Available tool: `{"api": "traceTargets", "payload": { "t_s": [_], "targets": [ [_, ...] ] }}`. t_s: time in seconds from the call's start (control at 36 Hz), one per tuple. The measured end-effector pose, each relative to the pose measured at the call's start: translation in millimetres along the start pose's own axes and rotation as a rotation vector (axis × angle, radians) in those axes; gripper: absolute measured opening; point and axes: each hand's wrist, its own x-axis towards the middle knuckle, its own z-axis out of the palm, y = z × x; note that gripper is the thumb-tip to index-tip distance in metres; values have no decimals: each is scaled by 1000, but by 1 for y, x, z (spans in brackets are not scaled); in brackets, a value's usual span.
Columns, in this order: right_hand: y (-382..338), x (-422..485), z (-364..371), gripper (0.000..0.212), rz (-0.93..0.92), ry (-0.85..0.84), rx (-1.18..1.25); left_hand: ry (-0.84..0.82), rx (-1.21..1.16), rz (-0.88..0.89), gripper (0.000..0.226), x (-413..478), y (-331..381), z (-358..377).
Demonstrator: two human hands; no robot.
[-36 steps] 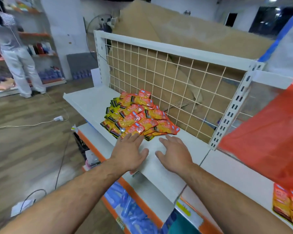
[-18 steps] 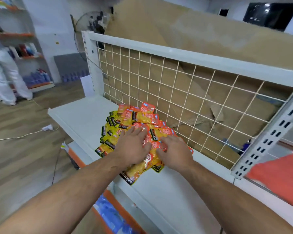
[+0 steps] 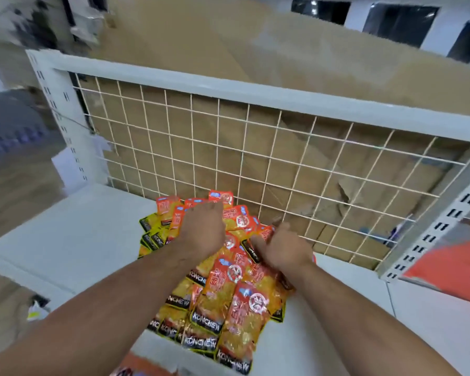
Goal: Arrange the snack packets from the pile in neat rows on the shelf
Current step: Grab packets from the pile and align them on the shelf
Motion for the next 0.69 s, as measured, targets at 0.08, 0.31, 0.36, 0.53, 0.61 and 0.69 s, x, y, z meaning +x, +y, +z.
{"api": "traceTargets", "payload": {
  "t_s": [0.08, 0.31, 0.36, 0.53, 0.61, 0.69],
  "targets": [
    [-6, 3, -2, 82, 73, 3, 33, 12, 8, -10, 52, 10, -4, -1],
    [-15, 9, 2, 79, 240, 49, 228, 71, -33, 26, 51, 23, -8, 0],
    [-3, 25, 15, 74, 291, 66, 374, 78, -79, 34, 47, 23, -8, -2],
    [0, 19, 1, 23, 412, 141, 799, -17, -486, -107, 33, 22, -3, -7],
    [5, 15, -1, 24, 430, 118, 958, -19, -596, -157, 35, 23, 0, -10],
    [12, 10, -2, 36, 413, 95, 1014, -15, -688, -198, 33, 26, 4, -13]
  ]
}}
